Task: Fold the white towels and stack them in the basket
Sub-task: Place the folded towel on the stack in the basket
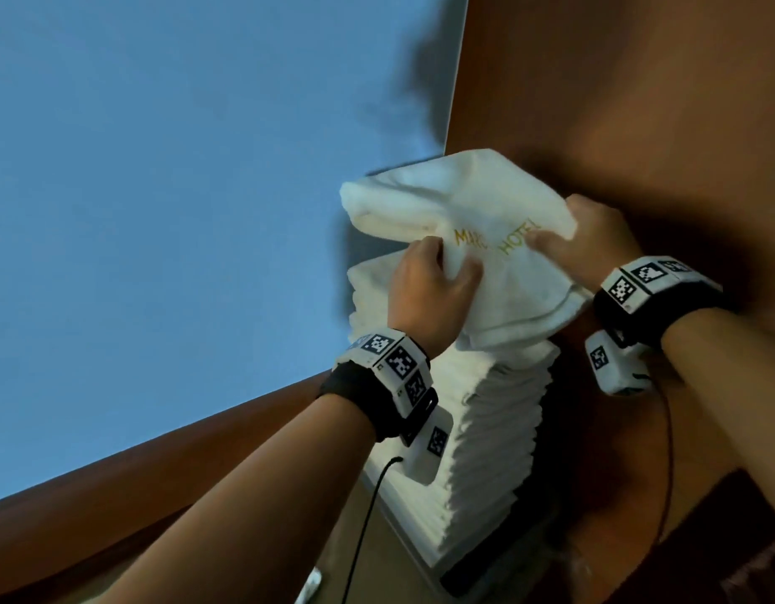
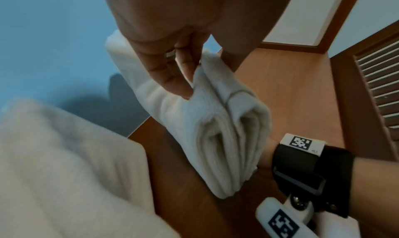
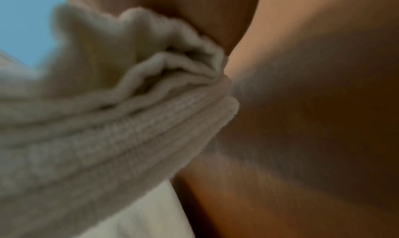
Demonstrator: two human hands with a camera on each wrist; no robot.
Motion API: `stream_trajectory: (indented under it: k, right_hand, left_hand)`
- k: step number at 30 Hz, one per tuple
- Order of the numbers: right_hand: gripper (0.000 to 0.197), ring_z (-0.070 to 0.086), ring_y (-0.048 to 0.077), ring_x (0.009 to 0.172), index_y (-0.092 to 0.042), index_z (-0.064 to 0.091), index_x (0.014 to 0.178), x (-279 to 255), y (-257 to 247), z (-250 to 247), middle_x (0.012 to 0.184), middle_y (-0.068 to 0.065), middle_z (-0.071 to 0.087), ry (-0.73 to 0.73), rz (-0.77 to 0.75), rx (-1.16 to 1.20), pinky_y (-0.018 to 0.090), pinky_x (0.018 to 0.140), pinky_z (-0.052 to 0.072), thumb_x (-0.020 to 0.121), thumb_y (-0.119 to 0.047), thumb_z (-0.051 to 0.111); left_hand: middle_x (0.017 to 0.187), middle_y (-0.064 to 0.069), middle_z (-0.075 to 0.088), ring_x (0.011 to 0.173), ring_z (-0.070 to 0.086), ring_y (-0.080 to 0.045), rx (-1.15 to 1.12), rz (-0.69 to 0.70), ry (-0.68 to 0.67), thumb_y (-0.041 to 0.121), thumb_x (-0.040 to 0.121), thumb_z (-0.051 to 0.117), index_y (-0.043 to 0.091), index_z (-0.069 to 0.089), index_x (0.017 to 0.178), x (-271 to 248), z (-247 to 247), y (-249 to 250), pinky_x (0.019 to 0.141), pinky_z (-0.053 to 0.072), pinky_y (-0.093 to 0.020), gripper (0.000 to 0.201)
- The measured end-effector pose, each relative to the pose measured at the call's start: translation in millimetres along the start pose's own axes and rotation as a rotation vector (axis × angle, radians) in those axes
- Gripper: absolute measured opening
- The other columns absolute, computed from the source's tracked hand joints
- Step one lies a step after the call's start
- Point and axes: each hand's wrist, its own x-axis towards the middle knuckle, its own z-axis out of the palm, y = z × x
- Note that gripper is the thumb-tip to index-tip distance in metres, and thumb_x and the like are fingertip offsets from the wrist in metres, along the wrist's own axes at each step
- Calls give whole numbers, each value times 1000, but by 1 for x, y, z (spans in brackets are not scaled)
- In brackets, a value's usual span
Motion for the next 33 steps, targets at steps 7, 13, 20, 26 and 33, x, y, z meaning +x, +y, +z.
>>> stream_trajectory:
  k: [7,13,20,26,33]
  right_hand:
    - [32,60,29,87,-6,57,99,26,56,66,97,12,64,-124,75,52,35,73,45,88,-33,70]
    - [19,61,37,101,-7,57,102,11,97,118,111,21,64,-359,241,-39,36,83,45,95,-25,61]
    - [45,57,35,110,-16,54,128,17,95,90,125,13,60,-386,164,-203,41,91,49,89,-35,66]
    - [82,39,30,133,-33,49,139,5,48,99,148,1,43,-395,-1,-99,52,109,34,76,-84,43]
    - [114,-19,33,149,-64,4,145,-2,41,144,164,-3,-18,-839,174,-19,72,111,-7,42,-104,31]
  left_hand:
    - [88,-7,67,82,65,-28,39,-272,-13,41,86,64,9,61,86,11,47,-51,73,56,-42,32]
    - [84,-11,71,75,70,-34,8,-467,16,47,70,57,8,66,85,0,57,-80,68,60,-51,42]
    - [123,-10,61,100,68,-29,43,-545,73,47,80,75,8,54,130,8,48,-79,86,59,-46,66]
    - [150,-4,39,139,33,-31,596,-30,-133,77,79,43,29,46,145,77,27,-94,114,32,-47,82]
    - [169,0,3,155,-6,-28,953,-192,-676,98,56,28,47,20,156,133,34,-161,124,-4,-50,113]
